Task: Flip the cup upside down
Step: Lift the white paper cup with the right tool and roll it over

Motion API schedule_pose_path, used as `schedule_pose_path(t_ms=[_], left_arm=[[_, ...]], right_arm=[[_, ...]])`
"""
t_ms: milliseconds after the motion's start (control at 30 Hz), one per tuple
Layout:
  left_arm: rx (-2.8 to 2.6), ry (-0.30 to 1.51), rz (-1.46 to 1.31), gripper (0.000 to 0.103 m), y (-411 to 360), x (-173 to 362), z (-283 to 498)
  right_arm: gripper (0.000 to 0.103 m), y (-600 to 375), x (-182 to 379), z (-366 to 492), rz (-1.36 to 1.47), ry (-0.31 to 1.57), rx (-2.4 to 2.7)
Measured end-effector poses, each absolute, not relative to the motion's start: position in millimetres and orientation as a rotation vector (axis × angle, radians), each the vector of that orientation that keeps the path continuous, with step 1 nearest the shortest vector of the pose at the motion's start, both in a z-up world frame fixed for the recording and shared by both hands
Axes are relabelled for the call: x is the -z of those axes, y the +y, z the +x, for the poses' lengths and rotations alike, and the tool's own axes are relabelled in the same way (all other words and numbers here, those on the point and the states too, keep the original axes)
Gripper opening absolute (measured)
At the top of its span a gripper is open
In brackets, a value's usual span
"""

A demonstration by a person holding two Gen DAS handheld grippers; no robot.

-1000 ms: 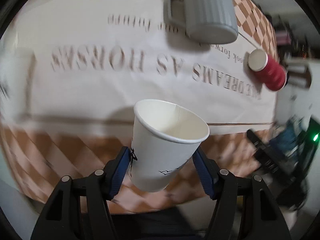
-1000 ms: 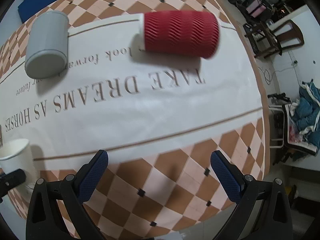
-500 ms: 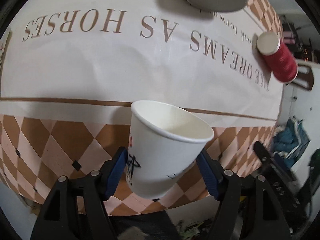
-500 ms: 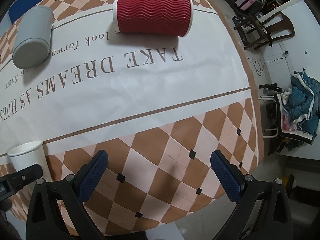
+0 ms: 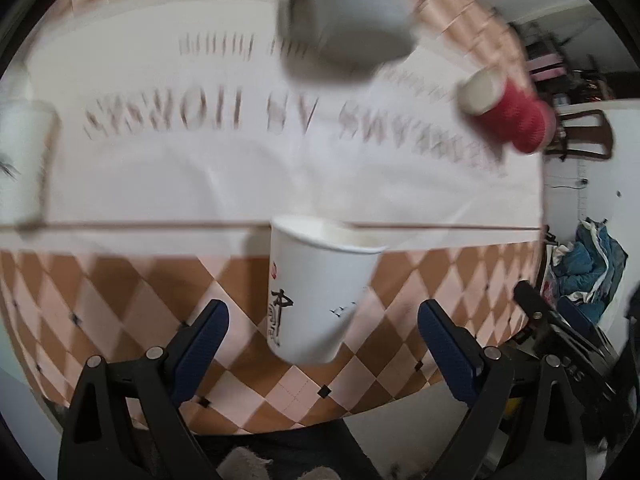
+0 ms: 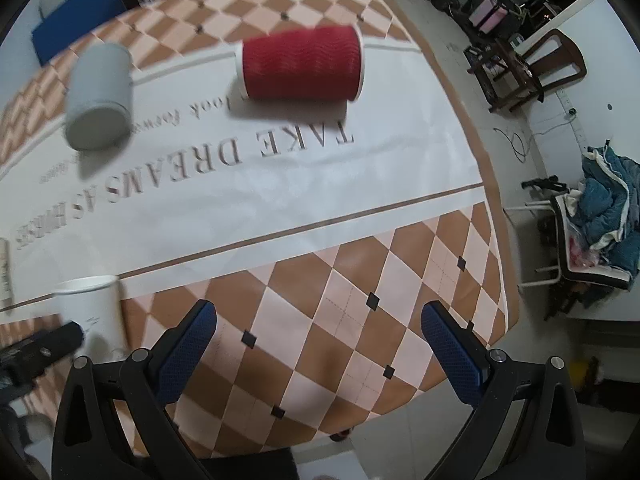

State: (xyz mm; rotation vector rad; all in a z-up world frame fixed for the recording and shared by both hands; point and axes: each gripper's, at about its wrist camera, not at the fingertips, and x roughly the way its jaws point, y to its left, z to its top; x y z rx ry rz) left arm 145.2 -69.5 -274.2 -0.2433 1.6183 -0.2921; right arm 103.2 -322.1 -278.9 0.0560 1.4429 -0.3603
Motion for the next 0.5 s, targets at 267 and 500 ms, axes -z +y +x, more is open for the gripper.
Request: schedule_pose_path(t_ms=[267,500], left_arm=[[0.038,1.253,0.140,0.101,-21.0,209.3,96.8],[-0.114,1.430,0.075,0.101,38.5,288.2,58.4]], right_arm=[[0.103,-249.0,226.8,69.8,-0.432,1.280,0.043],[0.089,-135.3,280.5,3.8,-1.433,1.044,-0.337]])
